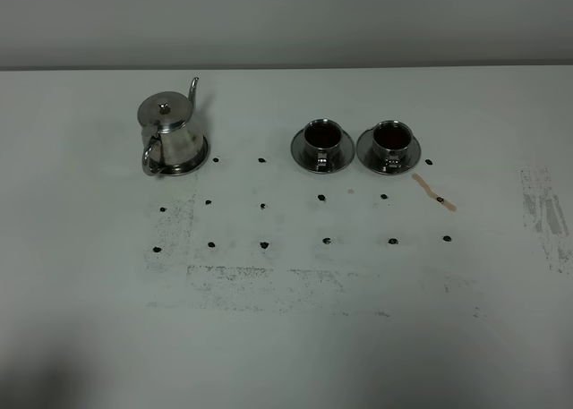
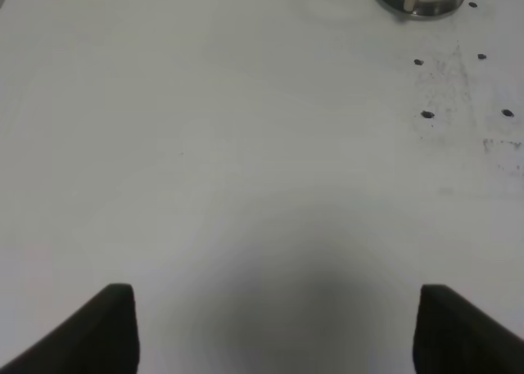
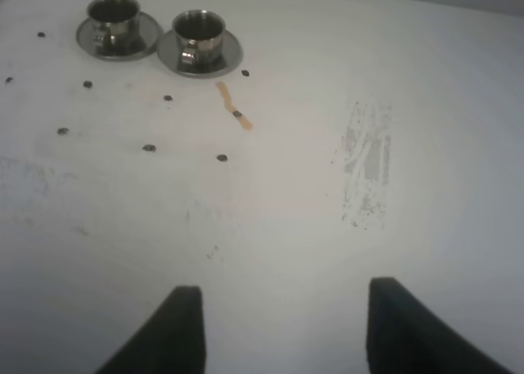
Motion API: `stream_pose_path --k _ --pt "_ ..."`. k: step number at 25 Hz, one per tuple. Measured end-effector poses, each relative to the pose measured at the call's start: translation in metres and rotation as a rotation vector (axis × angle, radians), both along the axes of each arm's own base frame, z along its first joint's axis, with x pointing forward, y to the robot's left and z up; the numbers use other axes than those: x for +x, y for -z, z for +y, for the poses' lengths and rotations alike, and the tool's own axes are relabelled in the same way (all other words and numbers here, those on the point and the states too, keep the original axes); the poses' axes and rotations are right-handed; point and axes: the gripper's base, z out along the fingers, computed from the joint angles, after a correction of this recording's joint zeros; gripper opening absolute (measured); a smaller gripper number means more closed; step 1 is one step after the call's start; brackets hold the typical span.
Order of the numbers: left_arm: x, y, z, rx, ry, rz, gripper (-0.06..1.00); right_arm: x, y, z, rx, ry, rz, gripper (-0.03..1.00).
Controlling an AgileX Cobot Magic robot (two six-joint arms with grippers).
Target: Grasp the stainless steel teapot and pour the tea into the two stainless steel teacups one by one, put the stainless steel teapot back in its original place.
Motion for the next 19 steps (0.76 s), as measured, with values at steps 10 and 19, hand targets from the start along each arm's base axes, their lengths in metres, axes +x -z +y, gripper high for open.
stream_pose_path --k 10,19 --pt "0.0 0.0 0.0001 0.001 0.0 0.0 0.67 0.0 0.0 0.0 0.0 0.0 0.0 0.46" --pt "0.0 0.0 0.0001 0.001 0.0 0.0 0.67 0.0 0.0 0.0 0.0 0.0 0.0 0.46"
